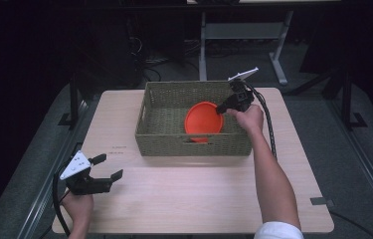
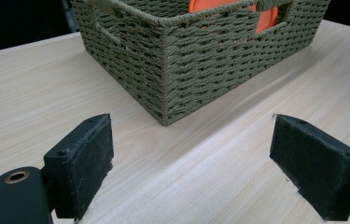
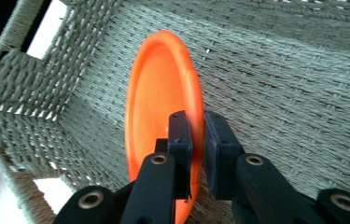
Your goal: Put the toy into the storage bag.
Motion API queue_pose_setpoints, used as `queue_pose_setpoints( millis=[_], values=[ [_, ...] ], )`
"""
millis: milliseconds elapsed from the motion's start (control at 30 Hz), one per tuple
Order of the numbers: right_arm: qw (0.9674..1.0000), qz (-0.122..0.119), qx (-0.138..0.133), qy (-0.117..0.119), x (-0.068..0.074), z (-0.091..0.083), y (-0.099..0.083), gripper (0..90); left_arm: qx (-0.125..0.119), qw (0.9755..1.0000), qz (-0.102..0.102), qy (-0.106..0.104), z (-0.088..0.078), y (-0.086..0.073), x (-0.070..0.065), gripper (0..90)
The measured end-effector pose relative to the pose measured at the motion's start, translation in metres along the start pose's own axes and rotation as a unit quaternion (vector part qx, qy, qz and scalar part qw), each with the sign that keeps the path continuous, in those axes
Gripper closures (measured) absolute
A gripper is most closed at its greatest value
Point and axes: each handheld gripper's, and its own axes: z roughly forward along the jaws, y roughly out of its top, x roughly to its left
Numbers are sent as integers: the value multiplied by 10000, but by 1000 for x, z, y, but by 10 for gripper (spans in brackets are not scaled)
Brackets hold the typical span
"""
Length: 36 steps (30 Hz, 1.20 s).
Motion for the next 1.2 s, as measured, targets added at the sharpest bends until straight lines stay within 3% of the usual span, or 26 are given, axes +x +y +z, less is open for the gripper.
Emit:
queue_pose_setpoints(
  millis=[667, 1033, 1100, 1200],
  values=[
    [9990, 123, 307, -313, -1, 9, 0, 801, 24, 10000, 64, -31, 2, 1, -1, 126],
    [9960, 138, 439, -770, 1, 8, -1, 695, 29, 10000, 62, -24, 2, 1, -1, 127],
    [9958, 151, 422, -797, 1, 5, -1, 696, 19, 10000, 59, -29, 2, 1, -2, 127],
    [9969, 165, 404, -656, 2, 3, -1, 694, 14, 10000, 61, -32, 1, 1, -2, 126]
  ],
)
